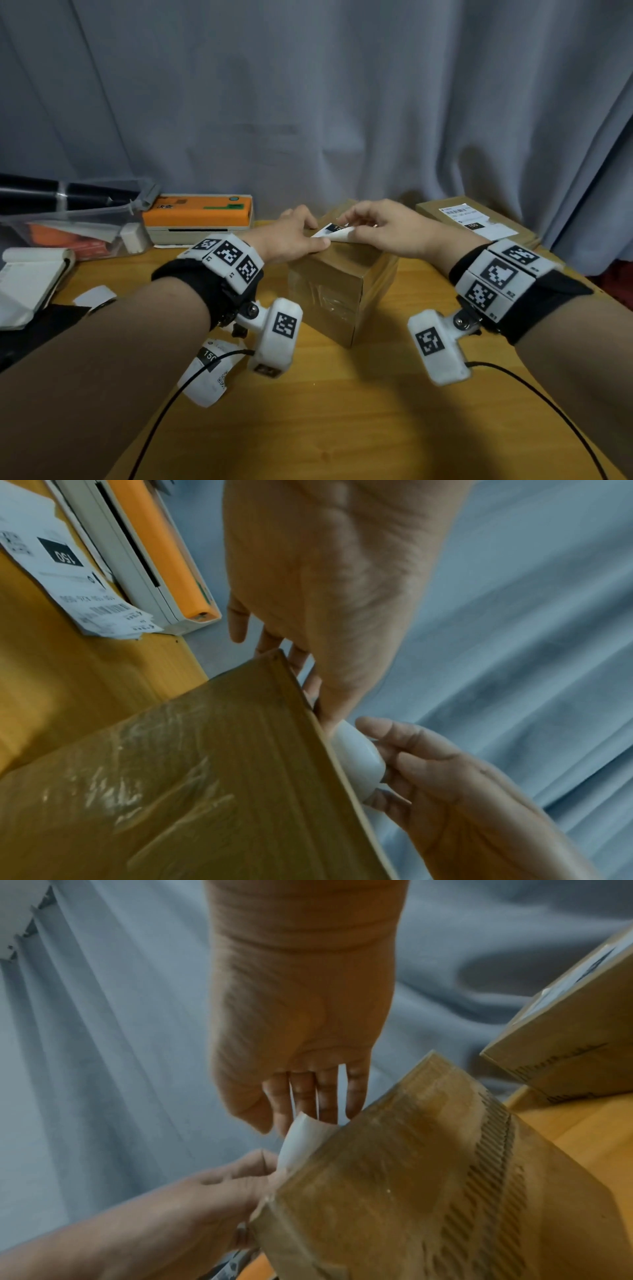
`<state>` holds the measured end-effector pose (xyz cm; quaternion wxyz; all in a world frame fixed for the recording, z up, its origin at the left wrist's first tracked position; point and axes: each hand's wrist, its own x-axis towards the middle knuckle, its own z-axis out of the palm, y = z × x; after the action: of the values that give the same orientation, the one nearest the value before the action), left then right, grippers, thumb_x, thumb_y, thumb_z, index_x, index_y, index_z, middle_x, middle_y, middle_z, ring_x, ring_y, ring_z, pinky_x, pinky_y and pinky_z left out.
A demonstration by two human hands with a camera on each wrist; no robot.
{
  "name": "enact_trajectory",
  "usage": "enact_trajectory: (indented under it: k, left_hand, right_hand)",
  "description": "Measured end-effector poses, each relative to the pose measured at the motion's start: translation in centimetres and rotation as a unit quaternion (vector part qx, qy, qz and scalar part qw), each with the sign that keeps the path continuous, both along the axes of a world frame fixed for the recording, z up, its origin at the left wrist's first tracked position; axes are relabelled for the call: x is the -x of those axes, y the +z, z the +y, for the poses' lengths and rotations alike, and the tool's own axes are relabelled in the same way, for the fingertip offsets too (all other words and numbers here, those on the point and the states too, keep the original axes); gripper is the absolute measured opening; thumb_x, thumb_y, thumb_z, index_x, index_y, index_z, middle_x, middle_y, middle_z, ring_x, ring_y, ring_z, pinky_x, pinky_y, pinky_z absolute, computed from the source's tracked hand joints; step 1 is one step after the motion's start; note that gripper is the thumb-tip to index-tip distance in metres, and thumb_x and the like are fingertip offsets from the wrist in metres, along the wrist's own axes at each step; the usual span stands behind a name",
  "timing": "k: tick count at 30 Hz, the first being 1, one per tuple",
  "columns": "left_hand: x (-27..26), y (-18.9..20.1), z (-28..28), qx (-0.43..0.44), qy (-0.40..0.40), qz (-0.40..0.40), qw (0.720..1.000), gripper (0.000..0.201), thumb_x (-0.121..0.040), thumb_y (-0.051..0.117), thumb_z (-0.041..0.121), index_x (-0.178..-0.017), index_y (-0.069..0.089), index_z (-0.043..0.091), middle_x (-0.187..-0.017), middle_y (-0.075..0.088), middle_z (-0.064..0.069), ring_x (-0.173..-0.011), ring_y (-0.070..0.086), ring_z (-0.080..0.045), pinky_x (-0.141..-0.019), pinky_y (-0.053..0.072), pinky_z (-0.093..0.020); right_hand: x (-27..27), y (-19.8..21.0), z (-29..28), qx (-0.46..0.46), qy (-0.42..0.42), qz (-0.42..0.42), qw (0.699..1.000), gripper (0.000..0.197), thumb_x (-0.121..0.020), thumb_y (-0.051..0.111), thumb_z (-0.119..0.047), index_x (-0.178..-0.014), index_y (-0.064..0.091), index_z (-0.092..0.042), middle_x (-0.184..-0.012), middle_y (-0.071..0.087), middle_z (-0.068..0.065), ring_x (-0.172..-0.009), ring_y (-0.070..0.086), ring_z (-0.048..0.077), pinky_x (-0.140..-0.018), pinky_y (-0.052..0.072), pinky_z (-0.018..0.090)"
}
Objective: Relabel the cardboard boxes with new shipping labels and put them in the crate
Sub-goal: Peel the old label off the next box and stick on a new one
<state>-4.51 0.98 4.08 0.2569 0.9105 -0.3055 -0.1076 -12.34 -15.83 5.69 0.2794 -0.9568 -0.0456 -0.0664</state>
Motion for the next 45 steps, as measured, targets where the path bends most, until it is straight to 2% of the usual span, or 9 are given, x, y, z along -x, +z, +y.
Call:
enact_trajectory:
  k: [4,9,13,16,20,25,30,36,45]
  left_hand:
    - [-0.5,-0.5,0.3,0.058,-0.007,-0.030,0.998,0.036,-0.087,0.061,0.040,-0.109,0.053,0.014,-0.115,0.050,-0.006,-0.093,0.050,-0.015,-0.067,0.038,-0.020]
    - [-0.4,-1.4,0.6,0.089,-0.004,0.006,0.996,0.041,-0.086,0.059,0.048,-0.113,0.051,0.019,-0.121,0.050,-0.001,-0.107,0.051,-0.014,-0.084,0.040,-0.025]
    - [-0.7,-1.1,1.0,0.061,-0.016,0.037,0.997,0.046,-0.085,0.057,0.053,-0.116,0.047,0.021,-0.126,0.051,-0.002,-0.112,0.051,-0.017,-0.088,0.042,-0.028]
    - [-0.8,-0.8,1.1,0.046,-0.017,0.062,0.997,0.046,-0.087,0.056,0.051,-0.119,0.045,0.021,-0.127,0.051,-0.004,-0.113,0.050,-0.018,-0.087,0.040,-0.029]
    - [-0.7,-0.3,0.7,0.033,-0.020,0.042,0.998,0.045,-0.088,0.058,0.045,-0.120,0.044,0.016,-0.123,0.052,-0.007,-0.106,0.053,-0.020,-0.083,0.041,-0.030]
    - [-0.7,-0.5,0.7,0.033,-0.019,0.038,0.999,0.044,-0.088,0.058,0.045,-0.118,0.045,0.015,-0.115,0.057,-0.009,-0.097,0.056,-0.020,-0.077,0.042,-0.028]
    - [-0.6,-0.7,0.6,0.057,-0.013,0.046,0.997,0.043,-0.089,0.059,0.041,-0.118,0.045,0.013,-0.116,0.055,-0.011,-0.094,0.054,-0.018,-0.072,0.041,-0.025]
    - [-0.3,-0.6,0.7,0.062,-0.009,0.051,0.997,0.044,-0.091,0.056,0.041,-0.124,0.043,0.015,-0.115,0.051,-0.005,-0.097,0.052,-0.016,-0.066,0.038,-0.014]
    - [-0.1,-0.6,0.8,0.058,-0.006,0.053,0.997,0.043,-0.091,0.054,0.042,-0.124,0.043,0.017,-0.113,0.050,-0.003,-0.096,0.052,-0.016,-0.067,0.040,-0.018]
  right_hand:
    - [-0.1,0.4,0.5,0.105,0.006,-0.016,0.994,0.036,-0.085,0.067,-0.030,-0.118,0.062,-0.017,-0.096,0.064,0.000,-0.081,0.056,0.012,-0.066,0.042,0.017]
    - [-1.9,1.2,1.7,0.201,-0.020,-0.009,0.979,0.031,-0.080,0.070,-0.038,-0.103,0.069,-0.017,-0.088,0.062,0.001,-0.082,0.054,0.015,-0.060,0.037,0.026]
    - [-3.2,1.9,2.3,0.254,-0.010,0.021,0.967,0.020,-0.076,0.072,-0.040,-0.070,0.063,-0.023,-0.071,0.060,-0.002,-0.073,0.057,0.021,-0.061,0.045,0.032]
    - [-3.4,2.3,2.3,0.277,-0.025,0.020,0.960,0.023,-0.077,0.070,-0.043,-0.066,0.059,-0.026,-0.066,0.054,-0.009,-0.074,0.054,0.017,-0.058,0.035,0.026]
    - [-3.1,2.1,1.9,0.256,-0.066,0.019,0.964,0.029,-0.076,0.071,-0.047,-0.063,0.056,-0.026,-0.062,0.050,-0.011,-0.078,0.049,0.014,-0.075,0.030,0.030]
    - [-2.9,1.8,1.7,0.212,-0.110,0.011,0.971,0.034,-0.076,0.072,-0.043,-0.053,0.054,-0.025,-0.058,0.049,-0.008,-0.079,0.049,0.014,-0.079,0.025,0.032]
    - [-2.5,1.4,1.3,0.162,-0.137,-0.009,0.977,0.023,-0.075,0.074,-0.042,-0.064,0.065,-0.024,-0.074,0.063,-0.004,-0.086,0.055,0.014,-0.085,0.031,0.035]
    - [-2.3,0.8,0.8,0.124,-0.172,-0.022,0.977,0.032,-0.075,0.074,-0.040,-0.052,0.056,-0.026,-0.058,0.052,-0.013,-0.082,0.052,0.013,-0.083,0.029,0.034]
    - [-2.0,0.1,0.5,0.104,-0.202,-0.077,0.971,0.026,-0.079,0.067,-0.038,-0.070,0.070,-0.014,-0.073,0.063,0.000,-0.085,0.055,0.016,-0.080,0.026,0.032]
